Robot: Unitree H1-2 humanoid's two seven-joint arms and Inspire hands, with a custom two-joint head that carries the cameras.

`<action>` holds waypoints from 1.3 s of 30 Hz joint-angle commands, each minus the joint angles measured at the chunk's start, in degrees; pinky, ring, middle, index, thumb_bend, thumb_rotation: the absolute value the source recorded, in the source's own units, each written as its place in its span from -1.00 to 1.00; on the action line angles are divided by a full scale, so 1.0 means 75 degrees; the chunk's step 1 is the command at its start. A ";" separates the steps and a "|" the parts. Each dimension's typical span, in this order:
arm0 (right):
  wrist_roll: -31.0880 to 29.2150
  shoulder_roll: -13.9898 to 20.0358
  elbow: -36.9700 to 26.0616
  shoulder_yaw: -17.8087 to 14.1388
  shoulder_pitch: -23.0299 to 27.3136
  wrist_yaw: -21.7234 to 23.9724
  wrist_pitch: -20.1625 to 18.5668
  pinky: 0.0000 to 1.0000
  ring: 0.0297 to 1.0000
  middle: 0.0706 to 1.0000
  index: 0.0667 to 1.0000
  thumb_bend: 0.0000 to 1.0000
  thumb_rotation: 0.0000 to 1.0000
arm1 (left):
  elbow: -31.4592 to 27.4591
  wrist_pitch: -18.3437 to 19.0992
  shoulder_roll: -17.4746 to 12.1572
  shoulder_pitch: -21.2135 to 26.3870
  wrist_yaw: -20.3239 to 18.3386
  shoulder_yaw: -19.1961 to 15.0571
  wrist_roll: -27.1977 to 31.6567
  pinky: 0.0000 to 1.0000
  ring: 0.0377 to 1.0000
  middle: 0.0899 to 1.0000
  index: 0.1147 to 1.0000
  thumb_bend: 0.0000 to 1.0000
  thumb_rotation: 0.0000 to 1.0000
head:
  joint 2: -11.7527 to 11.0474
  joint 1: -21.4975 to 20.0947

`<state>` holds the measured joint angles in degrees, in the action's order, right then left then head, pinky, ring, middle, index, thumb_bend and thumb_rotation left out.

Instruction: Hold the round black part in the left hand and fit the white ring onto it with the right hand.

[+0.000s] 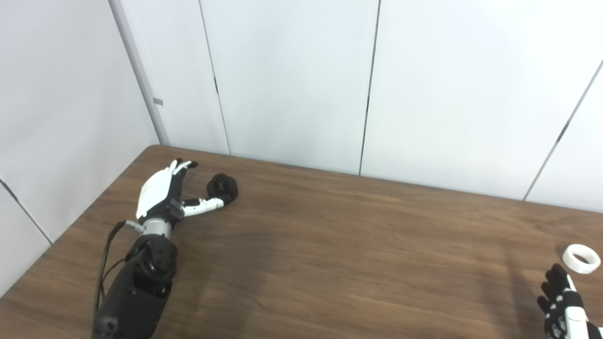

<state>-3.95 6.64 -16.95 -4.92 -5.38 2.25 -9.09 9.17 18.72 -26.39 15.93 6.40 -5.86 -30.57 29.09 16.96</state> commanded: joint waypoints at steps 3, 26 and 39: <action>-0.0040 -0.0050 -0.0391 -0.0023 0.0102 -0.0039 0.0045 1.00 1.00 1.00 1.00 -0.15 1.00 | 0.0577 -0.0095 -0.0369 0.0679 0.0316 0.0213 -0.0339 1.00 1.00 1.00 0.71 1.00 -0.02 | 0.0010 -0.0006; 0.0139 -0.0114 -0.0731 0.0059 0.0035 -0.0067 -0.0320 1.00 1.00 1.00 1.00 -0.25 1.00 | 0.2559 0.0269 -0.0375 0.1937 0.0232 0.0768 -0.0116 1.00 1.00 0.95 0.61 1.00 -0.16 | 0.0066 -0.0109; 0.0178 -0.0171 -0.0836 0.0048 -0.0007 -0.0092 -0.0426 1.00 1.00 1.00 1.00 -0.30 1.00 | 0.2706 0.0324 -0.0378 0.2051 0.0293 0.1012 -0.0086 1.00 1.00 0.93 0.55 1.00 -0.20 | 0.0105 -0.0135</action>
<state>-2.76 5.23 -21.35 -4.28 -6.19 1.87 -13.17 29.78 21.73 -27.09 28.03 6.59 2.10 -31.02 29.79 15.91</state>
